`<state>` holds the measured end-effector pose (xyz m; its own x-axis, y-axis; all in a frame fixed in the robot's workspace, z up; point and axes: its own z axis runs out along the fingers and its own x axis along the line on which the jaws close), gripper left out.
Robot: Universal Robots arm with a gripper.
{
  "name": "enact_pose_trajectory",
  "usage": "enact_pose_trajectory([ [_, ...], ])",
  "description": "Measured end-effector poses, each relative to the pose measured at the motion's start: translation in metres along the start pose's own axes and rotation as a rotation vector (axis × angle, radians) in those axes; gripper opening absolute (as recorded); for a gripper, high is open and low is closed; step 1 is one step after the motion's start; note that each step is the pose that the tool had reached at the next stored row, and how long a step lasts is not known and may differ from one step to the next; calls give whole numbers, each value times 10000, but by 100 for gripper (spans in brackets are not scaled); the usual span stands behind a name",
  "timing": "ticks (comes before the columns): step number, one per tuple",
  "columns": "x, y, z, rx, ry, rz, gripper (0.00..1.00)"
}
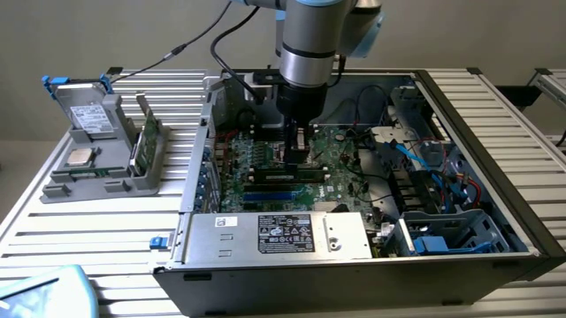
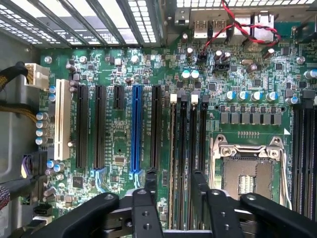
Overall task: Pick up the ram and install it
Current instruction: 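Insert the ram into the slot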
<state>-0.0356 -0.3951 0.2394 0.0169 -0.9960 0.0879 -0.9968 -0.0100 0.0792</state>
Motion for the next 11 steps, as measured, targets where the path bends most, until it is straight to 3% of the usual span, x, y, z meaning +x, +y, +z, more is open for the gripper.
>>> enact_pose_trajectory([
  [1,1,1,-2,1,3,0,31],
  [2,1,1,-2,3,2,-1,31],
  [4,0,1,-2,5,1,1,19],
  [7,0,1,-2,6,2,1,11],
  [11,1,1,-2,12,2,1,11],
])
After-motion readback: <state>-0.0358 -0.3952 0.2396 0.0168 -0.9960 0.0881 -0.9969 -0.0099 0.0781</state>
